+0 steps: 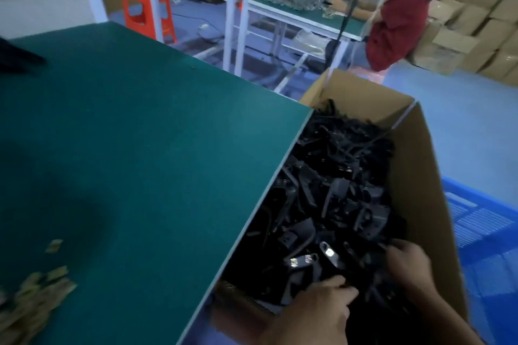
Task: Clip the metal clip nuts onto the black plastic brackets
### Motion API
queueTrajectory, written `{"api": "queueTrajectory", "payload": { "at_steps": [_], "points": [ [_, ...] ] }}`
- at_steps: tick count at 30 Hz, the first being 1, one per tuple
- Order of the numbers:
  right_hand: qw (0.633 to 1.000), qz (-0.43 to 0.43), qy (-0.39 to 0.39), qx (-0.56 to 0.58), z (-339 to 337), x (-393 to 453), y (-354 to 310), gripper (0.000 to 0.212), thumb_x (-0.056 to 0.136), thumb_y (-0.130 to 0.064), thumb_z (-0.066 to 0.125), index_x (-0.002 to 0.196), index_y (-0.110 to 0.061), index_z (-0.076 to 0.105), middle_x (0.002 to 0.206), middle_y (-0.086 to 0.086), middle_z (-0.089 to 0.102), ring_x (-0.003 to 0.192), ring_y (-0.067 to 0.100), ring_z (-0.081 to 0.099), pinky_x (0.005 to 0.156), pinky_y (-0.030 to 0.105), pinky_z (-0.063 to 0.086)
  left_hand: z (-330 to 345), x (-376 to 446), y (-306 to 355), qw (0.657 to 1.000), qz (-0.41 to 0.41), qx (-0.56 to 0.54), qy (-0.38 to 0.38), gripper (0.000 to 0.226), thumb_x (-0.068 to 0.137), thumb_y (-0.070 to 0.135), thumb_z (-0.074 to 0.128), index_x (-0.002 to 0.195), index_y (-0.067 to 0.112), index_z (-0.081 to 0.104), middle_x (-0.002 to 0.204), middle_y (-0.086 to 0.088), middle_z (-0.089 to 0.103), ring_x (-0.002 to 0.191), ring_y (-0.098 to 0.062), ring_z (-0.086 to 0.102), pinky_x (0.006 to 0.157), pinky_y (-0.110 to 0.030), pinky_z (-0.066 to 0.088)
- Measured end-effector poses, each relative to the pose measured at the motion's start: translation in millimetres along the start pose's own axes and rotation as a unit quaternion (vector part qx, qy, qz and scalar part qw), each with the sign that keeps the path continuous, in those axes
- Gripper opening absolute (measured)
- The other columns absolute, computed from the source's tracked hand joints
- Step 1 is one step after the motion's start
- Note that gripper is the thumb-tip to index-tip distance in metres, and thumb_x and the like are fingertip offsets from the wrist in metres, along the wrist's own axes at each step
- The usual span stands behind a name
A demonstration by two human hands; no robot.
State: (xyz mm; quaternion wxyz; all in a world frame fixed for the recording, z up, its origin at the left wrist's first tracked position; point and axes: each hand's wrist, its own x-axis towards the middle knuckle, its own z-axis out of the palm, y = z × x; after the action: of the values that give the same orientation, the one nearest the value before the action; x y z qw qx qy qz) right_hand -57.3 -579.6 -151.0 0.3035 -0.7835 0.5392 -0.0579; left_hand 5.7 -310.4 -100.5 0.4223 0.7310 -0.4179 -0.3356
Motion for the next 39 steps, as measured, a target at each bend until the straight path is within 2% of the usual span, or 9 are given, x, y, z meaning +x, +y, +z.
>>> {"api": "queueTrajectory", "payload": {
  "at_steps": [3,6,11,17,21,25,28,32,39],
  "points": [
    [0.989,-0.137,0.043,-0.033,13,-15,-37,0.025,0.093,-0.014,0.062,0.116,-0.019,0.072,0.096,0.002,0.07,0.077,0.016,0.063,0.076,0.035,0.053,-73,-69,4,0.991,0.045,-0.028,0.12,0.038,0.098,0.019,0.052,0.133,0.029,0.063,0.139,0.021,0.055,0.129,0.013,0.042,0.109,-0.007,0.026],
    [0.947,-0.32,0.026,0.002,47,-47,-113,0.026,0.097,-0.038,0.05,0.112,-0.024,0.066,0.102,0.003,0.066,0.091,0.026,0.063,0.084,0.05,0.054,-145,-145,-10,0.943,0.04,-0.096,0.316,0.03,0.095,0.037,0.051,0.121,0.04,0.067,0.118,0.018,0.07,0.104,-0.003,0.067,0.088,-0.027,0.055],
    [0.755,-0.643,-0.054,0.117,110,-191,-268,0.023,0.098,-0.029,0.053,0.111,-0.019,0.07,0.098,-0.01,0.062,0.091,0.007,0.059,0.086,0.023,0.045,-233,-260,-85,0.697,-0.017,-0.079,0.712,0.03,0.097,0.002,0.052,0.091,0.022,0.074,0.085,0.003,0.071,0.06,-0.018,0.053,0.054,-0.029,0.041],
    [0.545,-0.749,-0.372,0.057,210,-366,-395,0.012,0.096,-0.012,0.066,0.1,-0.012,0.078,0.093,-0.003,0.071,0.085,0.01,0.066,0.081,0.03,0.051,-243,-324,-128,0.465,-0.016,-0.171,0.868,0.033,0.091,0.002,0.043,0.074,0.016,0.067,0.063,0.006,0.052,0.048,-0.01,0.033,0.042,-0.024,0.028],
    [0.578,-0.667,-0.47,0.027,266,-469,-444,0.05,0.09,-0.064,0.06,0.11,-0.02,0.072,0.094,-0.013,0.069,0.086,0.006,0.065,0.08,0.036,0.057,-254,-332,-124,0.37,-0.007,-0.215,0.904,0.034,0.086,-0.001,0.04,0.064,0.015,0.061,0.055,0.006,0.042,0.045,-0.011,0.029,0.042,-0.022,0.026],
    [0.621,-0.611,-0.491,0.0,300,-535,-463,0.054,0.074,-0.067,0.066,0.055,-0.02,0.048,0.044,-0.013,0.05,0.039,0.006,0.05,0.033,0.022,0.034,-260,-340,-127,0.292,0.013,-0.272,0.917,0.031,0.087,-0.001,0.04,0.064,0.012,0.055,0.051,0.007,0.041,0.045,-0.01,0.031,0.04,-0.025,0.027],
    [0.643,-0.598,-0.479,0.004,313,-539,-465,0.02,0.074,-0.021,0.068,0.063,-0.013,0.052,0.062,-0.001,0.059,0.055,0.019,0.058,0.043,0.026,0.038,-263,-342,-129,0.288,0.028,-0.317,0.903,0.021,0.087,0.003,0.046,0.069,0.01,0.055,0.057,0.003,0.041,0.05,-0.012,0.033,0.043,-0.026,0.03],
    [0.664,-0.505,-0.533,0.139,303,-502,-462,0.013,0.075,-0.015,0.08,0.084,-0.007,0.073,0.069,0.0,0.07,0.058,0.012,0.066,0.049,0.025,0.048,-265,-331,-125,0.372,0.078,-0.341,0.86,0.015,0.081,0.012,0.052,0.066,0.012,0.05,0.064,-0.002,0.036,0.053,-0.015,0.026,0.046,-0.027,0.028],
    [0.676,-0.284,-0.611,0.299,243,-427,-462,0.015,0.085,0.002,0.072,0.095,-0.008,0.068,0.064,0.004,0.065,0.045,0.014,0.056,0.04,0.02,0.042,-254,-315,-124,0.476,-0.089,0.128,0.866,0.035,0.073,0.007,0.06,0.106,0.019,0.057,0.097,0.007,0.054,0.09,-0.016,0.052,0.075,-0.03,0.045]
  ]
}}
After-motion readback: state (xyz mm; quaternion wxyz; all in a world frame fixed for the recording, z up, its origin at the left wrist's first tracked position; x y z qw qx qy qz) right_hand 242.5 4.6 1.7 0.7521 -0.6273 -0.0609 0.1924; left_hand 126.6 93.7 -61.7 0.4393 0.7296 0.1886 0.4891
